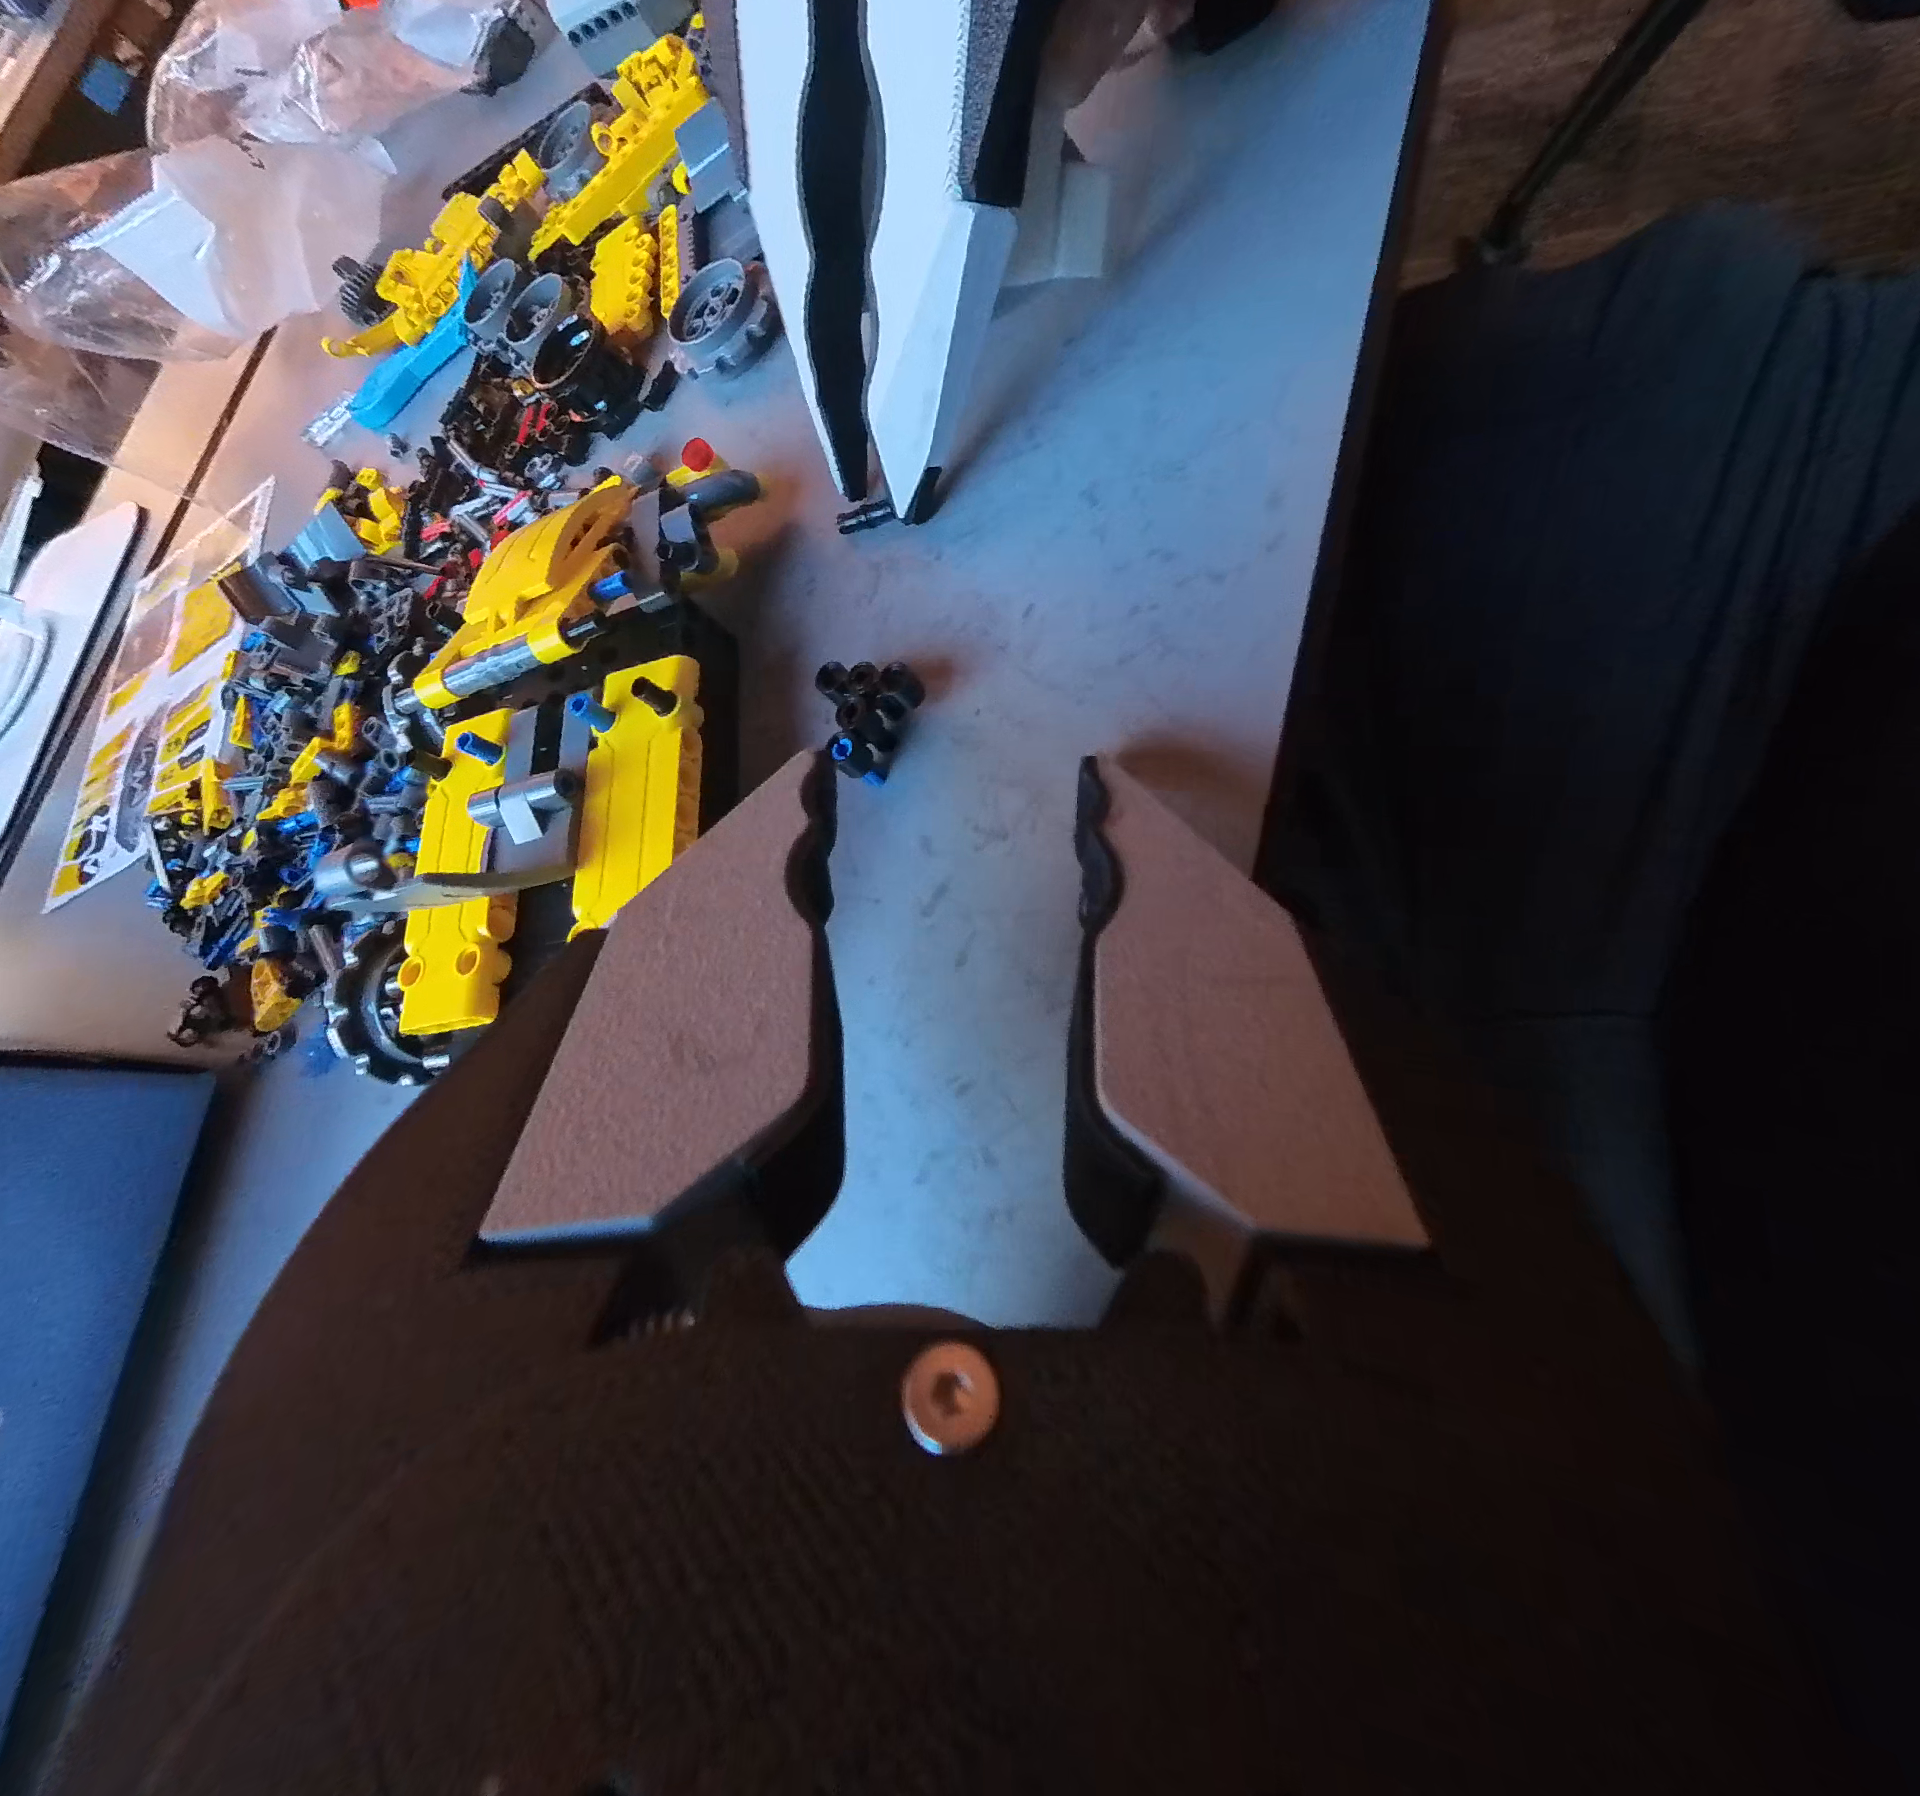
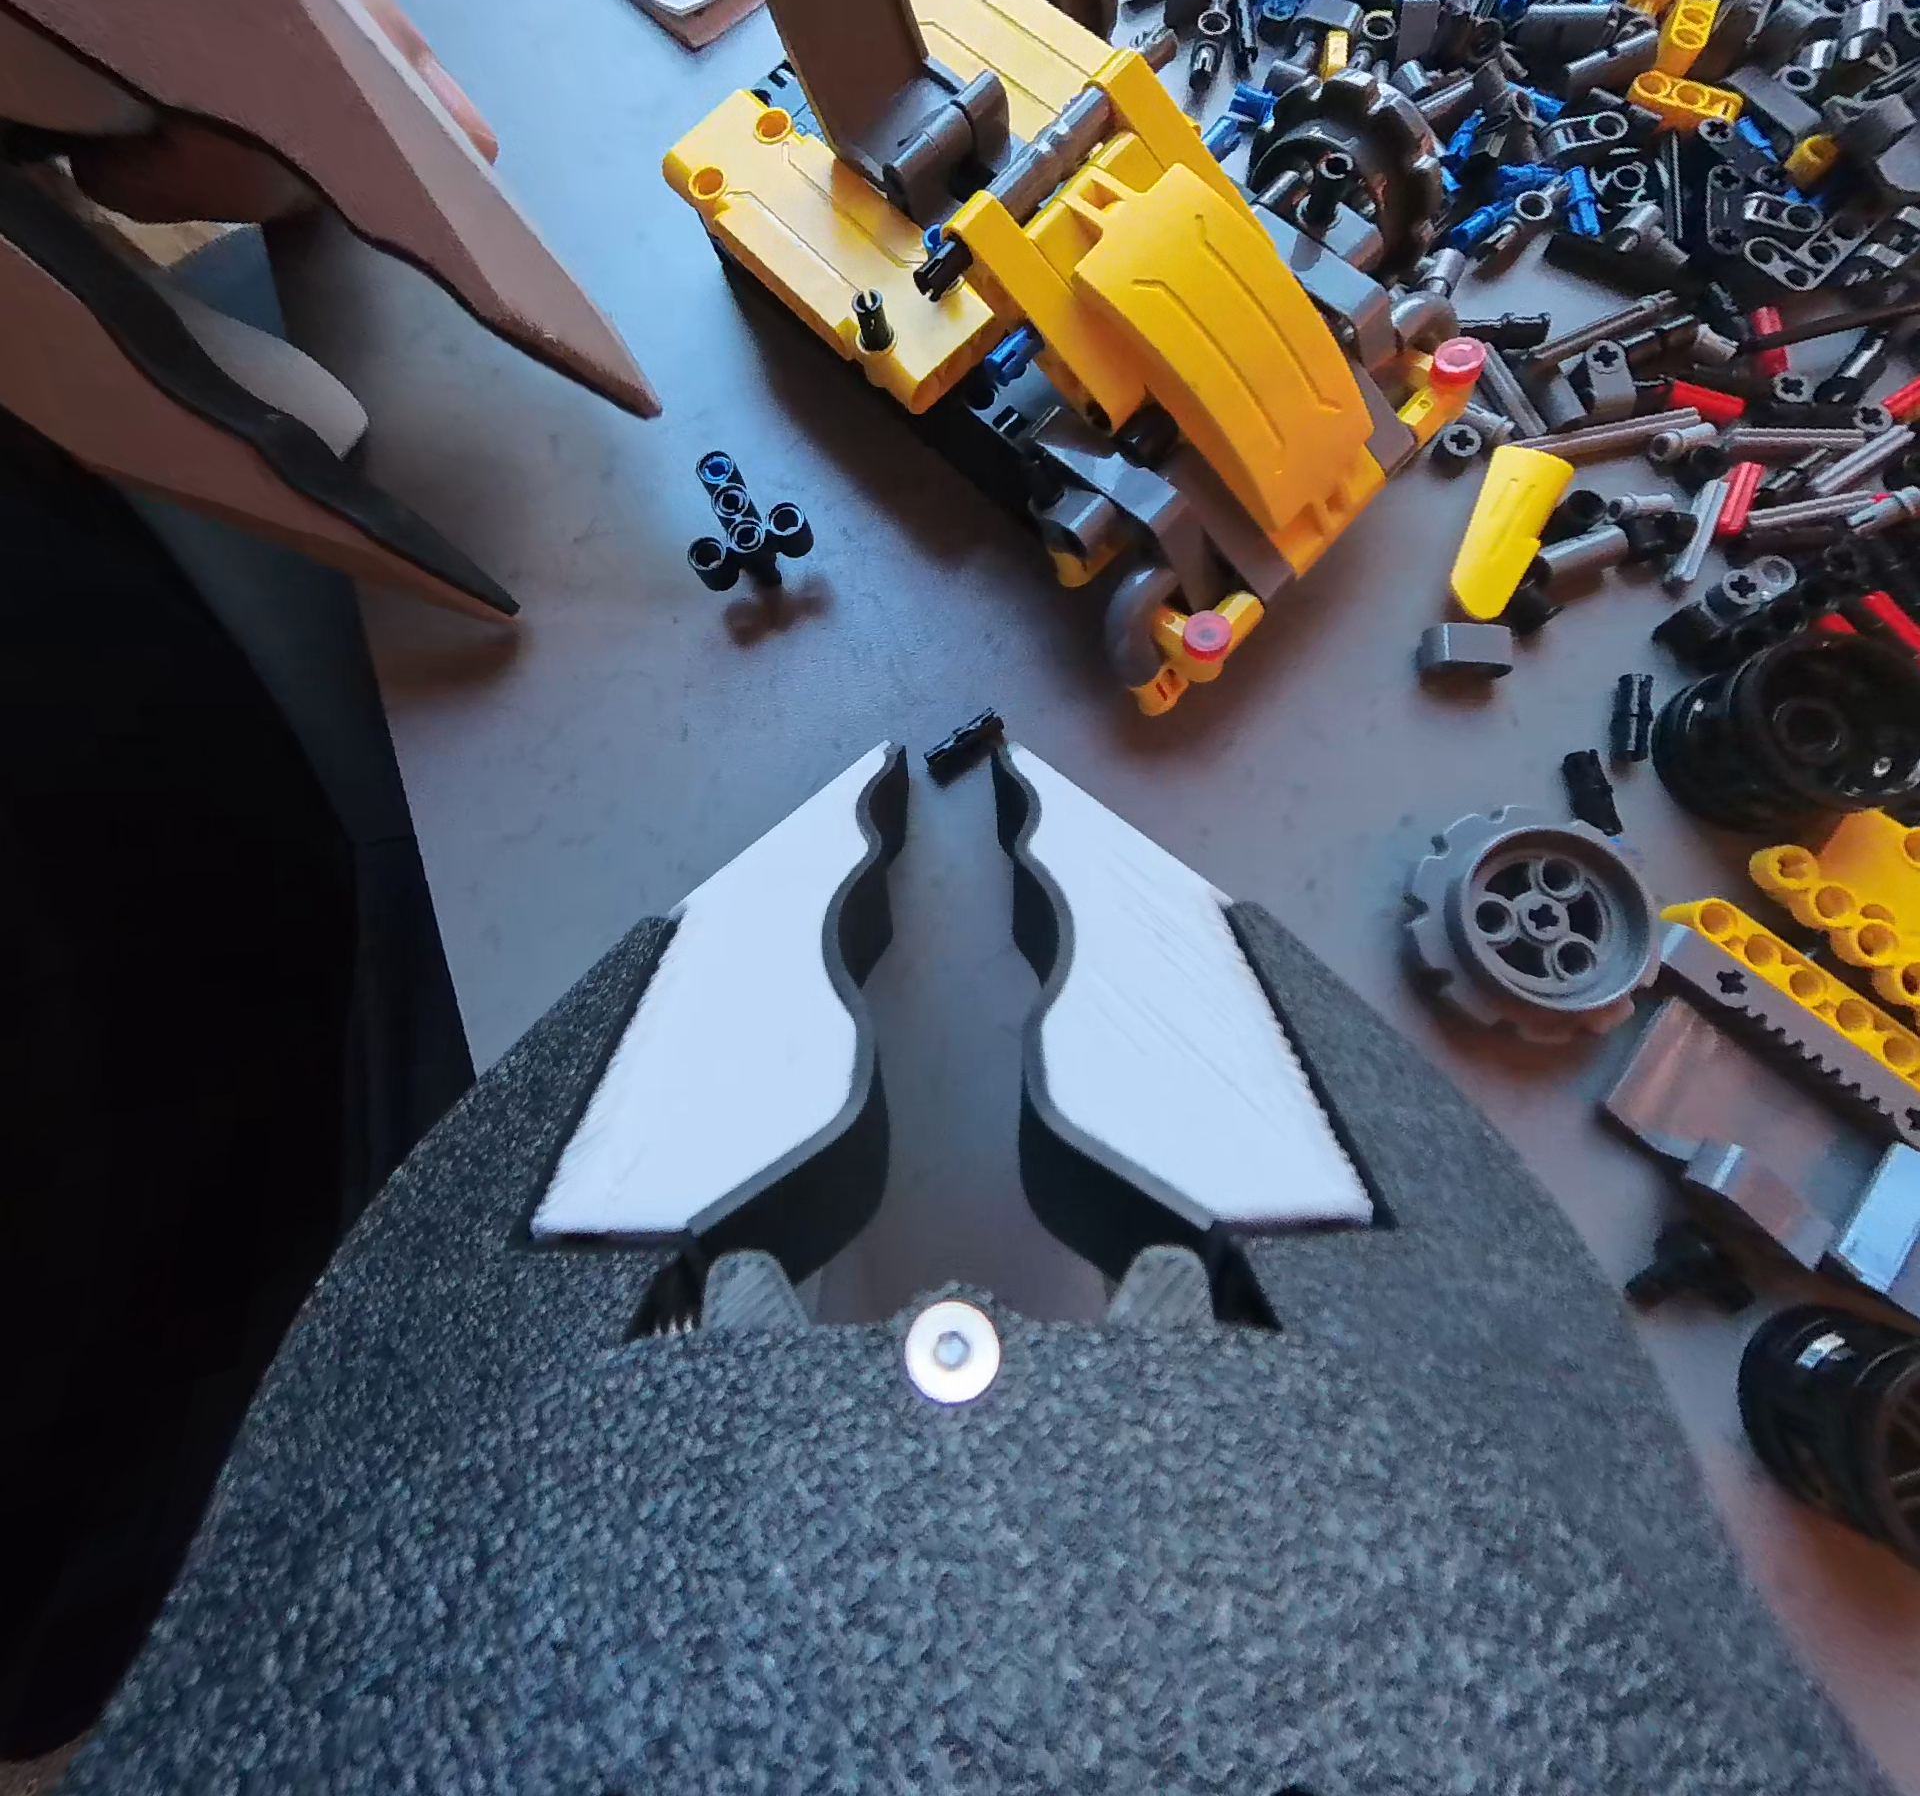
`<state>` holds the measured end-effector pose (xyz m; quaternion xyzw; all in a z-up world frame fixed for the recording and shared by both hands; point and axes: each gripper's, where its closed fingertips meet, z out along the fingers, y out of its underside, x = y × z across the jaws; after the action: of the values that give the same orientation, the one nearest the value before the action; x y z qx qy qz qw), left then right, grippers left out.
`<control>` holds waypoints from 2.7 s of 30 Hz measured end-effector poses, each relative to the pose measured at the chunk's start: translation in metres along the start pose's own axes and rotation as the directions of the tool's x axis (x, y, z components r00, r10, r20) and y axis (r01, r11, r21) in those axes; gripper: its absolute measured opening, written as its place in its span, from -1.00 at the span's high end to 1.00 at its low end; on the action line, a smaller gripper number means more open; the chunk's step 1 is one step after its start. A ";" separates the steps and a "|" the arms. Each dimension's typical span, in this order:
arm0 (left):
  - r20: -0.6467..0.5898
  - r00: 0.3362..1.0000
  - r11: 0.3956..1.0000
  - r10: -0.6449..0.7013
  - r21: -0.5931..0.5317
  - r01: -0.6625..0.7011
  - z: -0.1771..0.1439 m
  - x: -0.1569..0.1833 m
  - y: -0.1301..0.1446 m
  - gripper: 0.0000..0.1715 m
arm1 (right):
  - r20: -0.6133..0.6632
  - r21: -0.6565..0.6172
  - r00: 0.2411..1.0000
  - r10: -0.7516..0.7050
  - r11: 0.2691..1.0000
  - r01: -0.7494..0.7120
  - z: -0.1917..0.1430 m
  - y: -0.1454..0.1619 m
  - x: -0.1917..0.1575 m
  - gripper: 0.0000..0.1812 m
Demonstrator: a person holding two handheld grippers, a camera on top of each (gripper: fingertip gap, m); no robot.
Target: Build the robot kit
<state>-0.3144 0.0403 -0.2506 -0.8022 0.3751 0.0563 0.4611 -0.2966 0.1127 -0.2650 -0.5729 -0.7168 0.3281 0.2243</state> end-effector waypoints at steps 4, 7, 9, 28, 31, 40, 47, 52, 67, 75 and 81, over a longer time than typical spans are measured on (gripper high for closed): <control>0.002 1.000 1.000 0.017 -0.008 -0.017 0.001 0.001 0.001 0.50 | 0.007 -0.004 1.000 0.007 1.000 -0.007 0.001 0.001 0.000 0.82; 0.003 1.000 1.000 0.019 -0.008 -0.019 0.001 0.002 0.001 0.51 | 0.017 -0.001 1.000 0.020 1.000 -0.020 0.001 0.000 0.000 0.83; 0.004 1.000 1.000 0.021 -0.007 -0.021 0.001 0.002 0.001 0.51 | 0.020 0.000 0.999 0.026 1.000 -0.026 0.001 0.000 0.001 0.83; -0.001 1.000 1.000 0.024 -0.005 -0.024 0.001 0.003 0.000 0.52 | 0.012 0.019 1.000 0.007 1.000 -0.007 0.003 -0.006 -0.006 0.91; -0.002 1.000 1.000 0.024 -0.005 -0.024 0.001 0.003 0.000 0.52 | 0.016 0.031 1.000 -0.002 1.000 0.002 0.004 -0.009 -0.012 0.91; -0.001 1.000 1.000 0.022 -0.006 -0.022 0.000 0.003 0.000 0.51 | 0.043 0.046 0.999 -0.029 0.999 0.027 0.008 -0.015 -0.028 0.91; -0.003 1.000 1.000 0.021 -0.003 -0.021 0.000 0.003 0.000 0.51 | 0.068 0.070 0.997 -0.024 0.997 0.019 0.007 -0.020 -0.032 0.96; -0.002 1.000 1.000 0.024 -0.004 -0.024 0.000 0.003 0.000 0.51 | 0.073 0.056 0.997 -0.008 0.998 0.004 0.009 -0.019 -0.031 0.94; 0.007 1.000 1.000 -0.017 -0.018 0.018 0.000 -0.006 0.006 0.50 | 0.028 0.017 0.998 0.053 0.998 -0.053 0.008 -0.010 -0.030 0.79; 0.015 1.000 0.999 -0.025 -0.029 0.026 0.001 -0.011 0.009 0.50 | 0.073 -0.007 0.997 0.039 0.999 -0.038 0.014 -0.012 -0.028 0.89; 0.070 0.997 1.000 0.012 -0.023 -0.010 0.000 -0.019 0.010 0.55 | 0.074 -0.012 0.996 0.040 0.999 -0.039 0.016 -0.013 -0.027 0.95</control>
<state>-0.3344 0.0477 -0.2499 -0.8027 0.3626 0.0912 0.4646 -0.3099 0.0812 -0.2653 -0.5756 -0.7149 0.3498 0.1878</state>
